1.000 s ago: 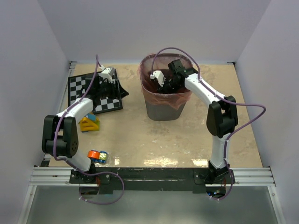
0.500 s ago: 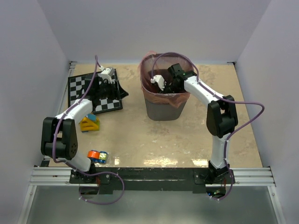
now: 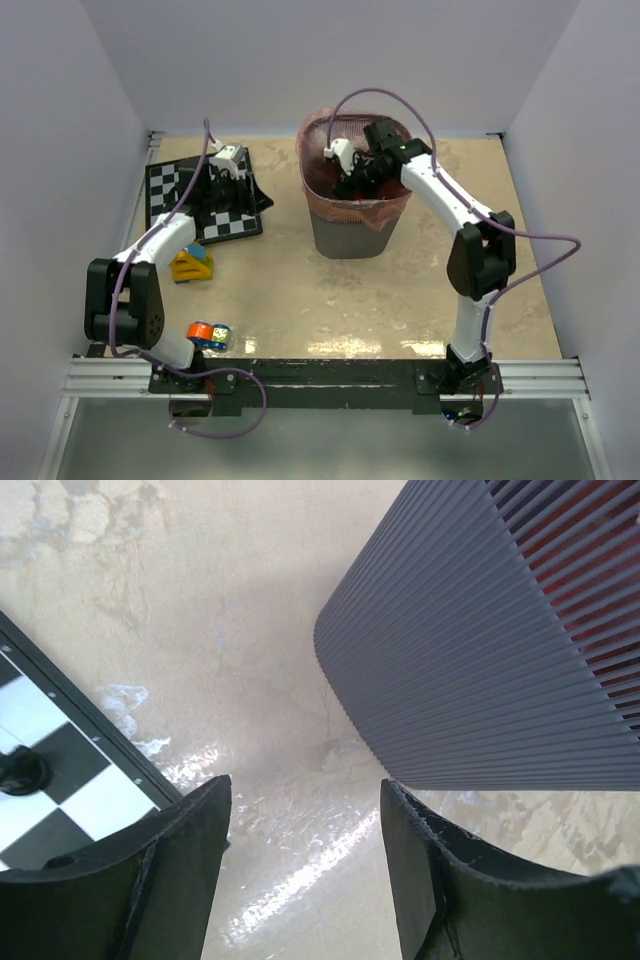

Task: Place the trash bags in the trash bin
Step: Reset both arms

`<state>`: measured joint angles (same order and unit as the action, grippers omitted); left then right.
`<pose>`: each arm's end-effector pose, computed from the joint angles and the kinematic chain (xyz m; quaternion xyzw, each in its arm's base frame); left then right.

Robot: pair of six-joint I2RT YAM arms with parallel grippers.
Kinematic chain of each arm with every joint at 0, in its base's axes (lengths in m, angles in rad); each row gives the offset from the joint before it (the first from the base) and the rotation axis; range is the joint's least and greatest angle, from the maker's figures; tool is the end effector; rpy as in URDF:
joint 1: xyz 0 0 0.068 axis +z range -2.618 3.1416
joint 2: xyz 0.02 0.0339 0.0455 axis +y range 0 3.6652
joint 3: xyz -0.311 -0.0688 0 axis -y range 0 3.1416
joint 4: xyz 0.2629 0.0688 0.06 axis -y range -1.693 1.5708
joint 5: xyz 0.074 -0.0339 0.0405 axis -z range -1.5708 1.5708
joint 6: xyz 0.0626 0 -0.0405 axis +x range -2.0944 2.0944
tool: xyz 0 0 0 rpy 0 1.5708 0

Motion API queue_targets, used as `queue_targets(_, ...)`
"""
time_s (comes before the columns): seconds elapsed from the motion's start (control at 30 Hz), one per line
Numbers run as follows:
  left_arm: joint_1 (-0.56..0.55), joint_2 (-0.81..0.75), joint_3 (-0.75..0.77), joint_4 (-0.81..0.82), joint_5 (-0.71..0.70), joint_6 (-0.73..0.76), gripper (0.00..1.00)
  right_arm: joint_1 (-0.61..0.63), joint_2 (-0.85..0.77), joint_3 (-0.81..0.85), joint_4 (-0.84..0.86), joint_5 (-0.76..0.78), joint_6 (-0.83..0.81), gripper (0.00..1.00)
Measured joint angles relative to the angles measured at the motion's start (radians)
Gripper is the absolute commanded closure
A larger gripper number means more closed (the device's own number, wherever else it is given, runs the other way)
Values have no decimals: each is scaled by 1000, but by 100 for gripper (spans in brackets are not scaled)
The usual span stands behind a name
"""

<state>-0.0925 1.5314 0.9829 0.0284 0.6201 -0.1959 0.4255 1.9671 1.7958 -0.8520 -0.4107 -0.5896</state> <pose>0.3668 -0.0706 0.2763 0.1102 0.8307 -0.3299 0.4347 0.4248 0.2200 0.3025 -0.5063 0.7969 0.1740 0.2799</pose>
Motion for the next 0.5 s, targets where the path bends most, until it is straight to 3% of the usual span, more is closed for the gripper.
queue_targets(0.3, 2, -5, 137, -77, -40, 117, 31, 0, -268, 91, 34, 69, 121, 2)
queue_targets(0.5, 7, -2, 245, -116, -52, 159, 31, 1, -296, 110, 79, 112, 191, 1)
